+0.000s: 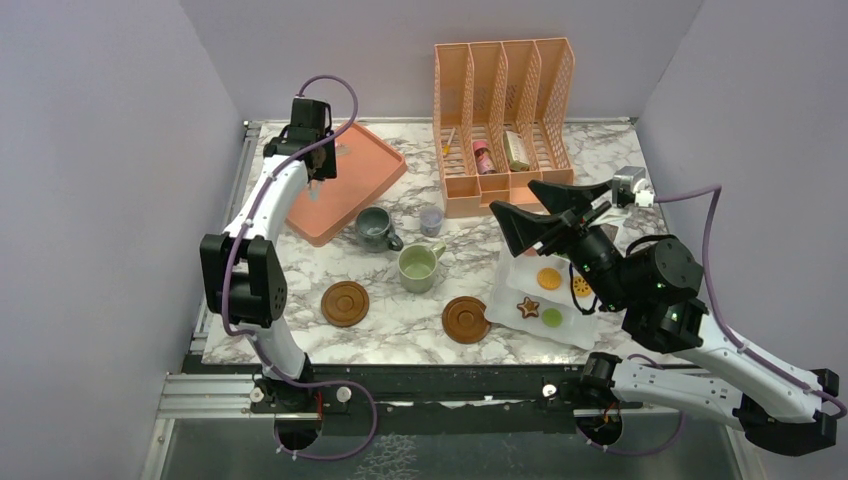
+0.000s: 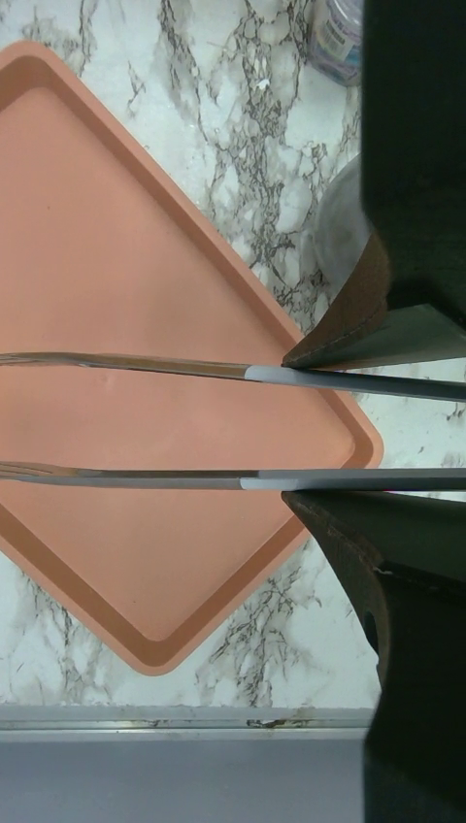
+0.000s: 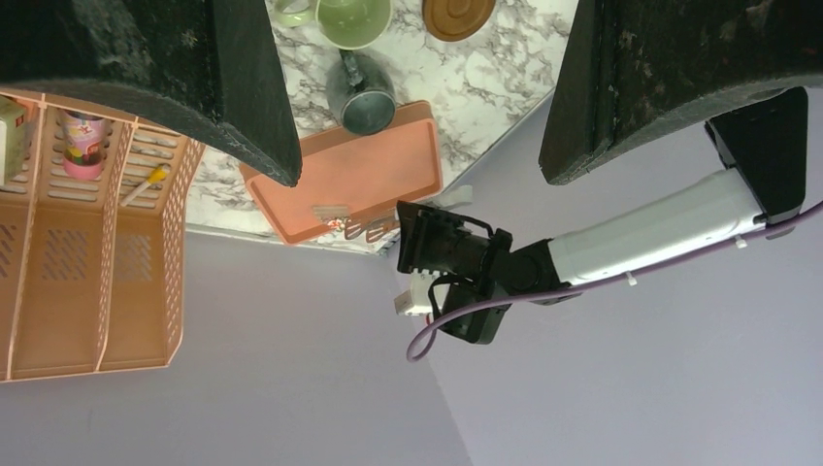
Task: Serve the afternoon tea
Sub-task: Move the tray with dessert.
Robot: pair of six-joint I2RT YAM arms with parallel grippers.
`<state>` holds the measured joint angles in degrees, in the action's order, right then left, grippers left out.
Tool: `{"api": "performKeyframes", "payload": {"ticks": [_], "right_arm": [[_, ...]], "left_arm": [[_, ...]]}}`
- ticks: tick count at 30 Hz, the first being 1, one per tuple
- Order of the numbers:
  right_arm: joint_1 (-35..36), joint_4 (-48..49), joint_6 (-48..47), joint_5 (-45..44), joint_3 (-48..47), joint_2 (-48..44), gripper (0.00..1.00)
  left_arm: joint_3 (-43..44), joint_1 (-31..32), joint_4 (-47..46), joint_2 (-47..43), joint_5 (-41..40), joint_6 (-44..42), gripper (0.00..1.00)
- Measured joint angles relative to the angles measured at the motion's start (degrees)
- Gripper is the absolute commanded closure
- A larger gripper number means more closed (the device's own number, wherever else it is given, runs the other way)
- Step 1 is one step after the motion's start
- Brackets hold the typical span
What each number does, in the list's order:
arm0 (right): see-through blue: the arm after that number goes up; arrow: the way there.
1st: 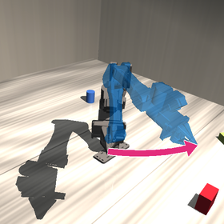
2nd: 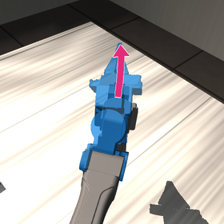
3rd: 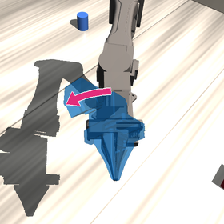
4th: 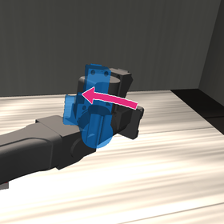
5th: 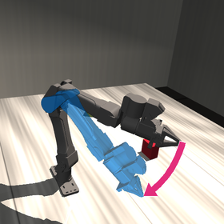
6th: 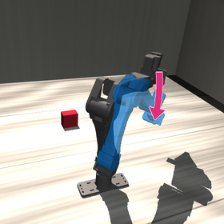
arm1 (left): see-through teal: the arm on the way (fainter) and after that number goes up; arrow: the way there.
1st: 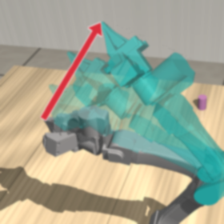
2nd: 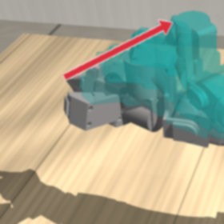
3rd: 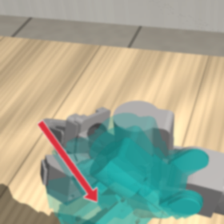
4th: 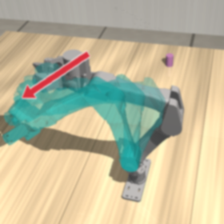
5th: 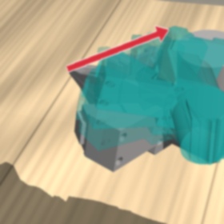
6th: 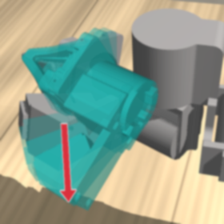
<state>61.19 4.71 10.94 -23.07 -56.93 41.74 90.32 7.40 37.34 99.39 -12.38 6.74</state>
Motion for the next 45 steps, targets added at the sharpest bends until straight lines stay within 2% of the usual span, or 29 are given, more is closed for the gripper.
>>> {"api": "performKeyframes", "payload": {"ticks": [16, 30, 36, 45], "right_arm": [[0.0, 0.4, -0.1, 0.0, 0.3, 0.2, 0.02], [0.0, 0.5, -0.5, -0.1, 0.5, -0.2, 0.02], [0.0, 0.9, -0.5, -0.2, 1.4, -0.2, 0.02], [0.0, 1.2, -0.5, -0.2, 1.4, 0.0, 0.02]], "left_arm": [[2.9, -3.6, -1.6, 8.2, 4.0, -1.7, 0.54], [5.5, -3.6, -2.6, 10.3, 10.3, -2.5, 0.55], [5.2, -2.7, -2.6, 10.0, 13.9, -1.3, 0.56], [3.3, 1.8, -3.4, 7.8, 16.9, 0.1, 0.56]]}}
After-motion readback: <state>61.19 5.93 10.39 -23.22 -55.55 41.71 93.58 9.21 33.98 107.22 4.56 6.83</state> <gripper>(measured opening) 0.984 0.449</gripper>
